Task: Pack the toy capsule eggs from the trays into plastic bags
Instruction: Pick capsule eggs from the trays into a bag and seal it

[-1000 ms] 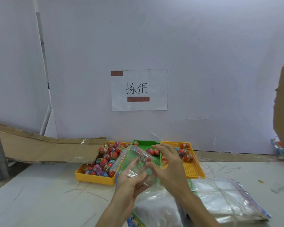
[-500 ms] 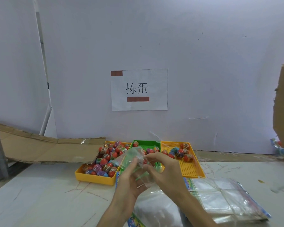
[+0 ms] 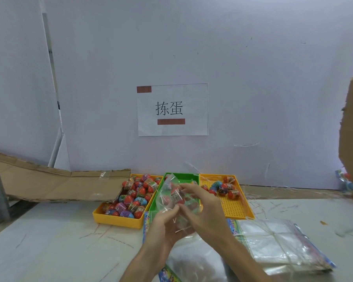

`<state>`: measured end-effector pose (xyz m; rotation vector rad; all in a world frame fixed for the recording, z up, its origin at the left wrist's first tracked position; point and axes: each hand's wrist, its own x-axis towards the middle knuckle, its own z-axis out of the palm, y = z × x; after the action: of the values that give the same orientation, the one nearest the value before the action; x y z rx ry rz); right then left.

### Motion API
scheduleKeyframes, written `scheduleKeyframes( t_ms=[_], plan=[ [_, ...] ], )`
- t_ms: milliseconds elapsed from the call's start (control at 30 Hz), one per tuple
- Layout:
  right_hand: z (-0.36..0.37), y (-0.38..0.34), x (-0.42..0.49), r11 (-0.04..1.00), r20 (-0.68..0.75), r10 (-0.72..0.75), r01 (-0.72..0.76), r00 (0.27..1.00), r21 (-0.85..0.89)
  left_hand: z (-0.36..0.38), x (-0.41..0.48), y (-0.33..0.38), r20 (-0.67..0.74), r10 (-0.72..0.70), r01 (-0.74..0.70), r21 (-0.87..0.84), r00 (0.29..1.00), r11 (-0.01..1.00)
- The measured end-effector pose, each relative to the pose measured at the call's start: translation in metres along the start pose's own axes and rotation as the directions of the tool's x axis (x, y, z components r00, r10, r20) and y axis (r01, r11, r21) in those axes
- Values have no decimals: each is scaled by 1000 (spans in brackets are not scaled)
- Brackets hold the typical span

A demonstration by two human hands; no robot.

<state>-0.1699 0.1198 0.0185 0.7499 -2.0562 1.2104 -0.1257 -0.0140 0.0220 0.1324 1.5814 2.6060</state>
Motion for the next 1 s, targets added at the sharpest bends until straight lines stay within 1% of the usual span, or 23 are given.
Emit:
scheduleKeyframes(
  t_ms=[100,200,300,333,433,533,700,800,867,900,1000],
  plan=[
    [0,1,1,1000,-76,5,-3,997,22,3,-3,2,21,17,-18,38,1000,999],
    [1,0,0,1000,-84,2,0,996,24,1,-1,3,-71,56,-53,35,996,998],
    [3,-1,-1,1000,-81,-10,12,997,23,-1,2,3,-197,110,-108,22,974,994],
    [3,-1,-1,1000,-75,-9,11,997,27,-2,3,2,-219,128,-124,34,967,992],
    [4,-1,-1,999,-61,-13,15,998,36,-2,5,-2,-238,183,-156,127,954,980],
    [6,0,-2,999,-86,-29,32,996,29,-1,6,-5,-260,244,-185,231,934,955],
    [8,-4,-3,995,-155,-63,75,986,72,-2,7,-9,-235,327,-222,383,916,897],
    [8,-4,-5,993,-161,-78,92,984,76,-2,5,-11,-212,364,-251,423,907,871],
    [8,-4,-5,992,-177,-84,100,981,80,-2,4,-10,-183,368,-276,392,912,878],
    [7,-5,-5,990,-186,-91,109,978,86,-1,3,-8,-173,351,-280,336,920,899],
    [7,-7,-5,985,-197,-112,135,974,108,0,1,0,-109,258,-254,54,960,966]
  ],
)
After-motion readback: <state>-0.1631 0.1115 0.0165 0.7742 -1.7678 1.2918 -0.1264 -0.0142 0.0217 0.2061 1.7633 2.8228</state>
